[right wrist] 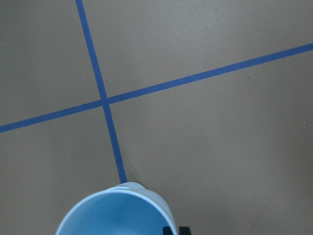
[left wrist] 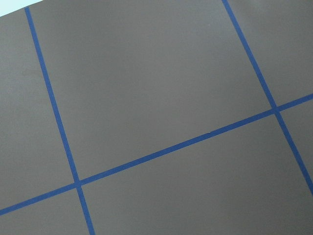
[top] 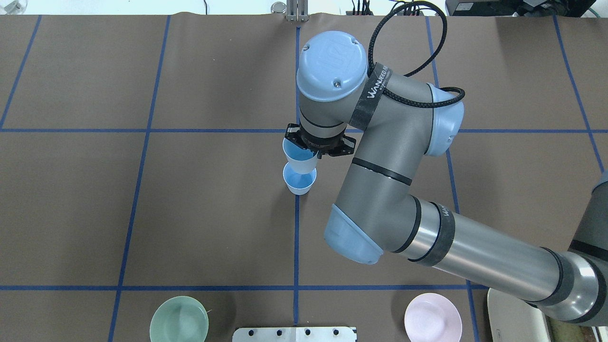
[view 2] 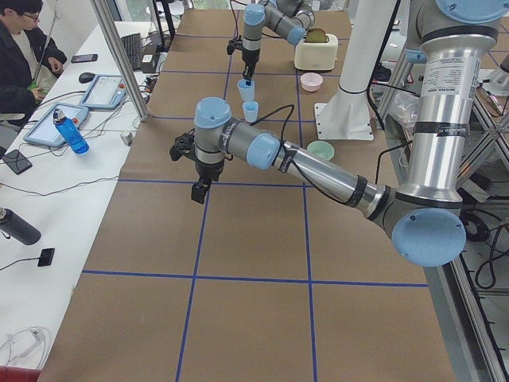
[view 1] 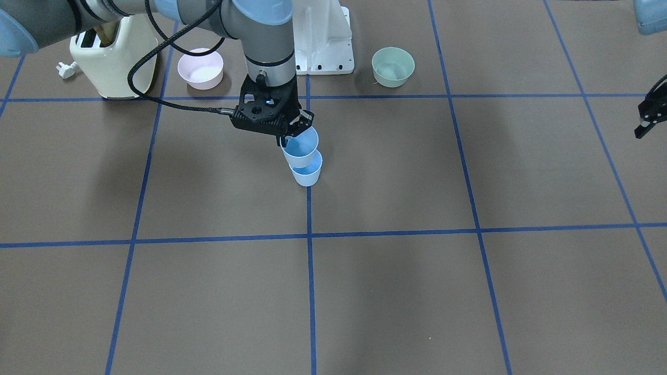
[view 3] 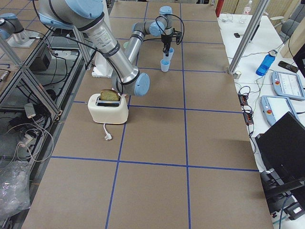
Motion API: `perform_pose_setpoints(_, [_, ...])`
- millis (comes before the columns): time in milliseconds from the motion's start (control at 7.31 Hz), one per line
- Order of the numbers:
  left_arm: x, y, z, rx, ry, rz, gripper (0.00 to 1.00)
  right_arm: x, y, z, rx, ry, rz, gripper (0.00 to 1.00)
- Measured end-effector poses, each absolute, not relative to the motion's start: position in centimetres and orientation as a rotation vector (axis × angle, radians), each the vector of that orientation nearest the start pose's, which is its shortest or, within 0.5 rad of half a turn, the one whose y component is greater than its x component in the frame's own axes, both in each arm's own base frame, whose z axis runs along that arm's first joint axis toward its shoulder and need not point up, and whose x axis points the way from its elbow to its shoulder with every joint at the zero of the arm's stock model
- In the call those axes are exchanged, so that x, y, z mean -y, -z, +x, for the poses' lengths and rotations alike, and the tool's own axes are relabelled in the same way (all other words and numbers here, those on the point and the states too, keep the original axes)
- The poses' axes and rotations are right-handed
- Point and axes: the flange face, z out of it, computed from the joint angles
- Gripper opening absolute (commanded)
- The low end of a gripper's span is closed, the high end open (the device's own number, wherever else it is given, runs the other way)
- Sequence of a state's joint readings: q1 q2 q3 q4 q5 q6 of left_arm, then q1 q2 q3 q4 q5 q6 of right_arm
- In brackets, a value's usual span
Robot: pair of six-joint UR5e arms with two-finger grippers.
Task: Stack blue cups with both arms
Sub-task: 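Lower the right gripper's cup into the cup at the table center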
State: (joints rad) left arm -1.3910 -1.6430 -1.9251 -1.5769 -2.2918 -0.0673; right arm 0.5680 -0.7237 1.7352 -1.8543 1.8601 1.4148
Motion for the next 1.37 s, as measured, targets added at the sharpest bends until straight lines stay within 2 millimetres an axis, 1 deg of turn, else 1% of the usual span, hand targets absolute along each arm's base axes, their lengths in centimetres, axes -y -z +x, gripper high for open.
perform_pose_setpoints(274, [51.4, -45.1, 2.5, -0.757, -0.260, 0.321, 0.98, 44.2, -11.8, -51.5, 0.763, -0.283, 0.002, 0.00])
perform_pose_setpoints(821, [51.5, -45.3, 2.7, -0.757, -0.258, 0.314, 0.98, 43.8, -12.9, -53.0, 0.740, -0.275, 0.000, 0.00])
perform_pose_setpoints(1368, [51.5, -45.5, 2.7, -0.756, -0.256, 0.310, 0.98, 43.6, -13.2, -53.5, 0.736, -0.270, 0.003, 0.00])
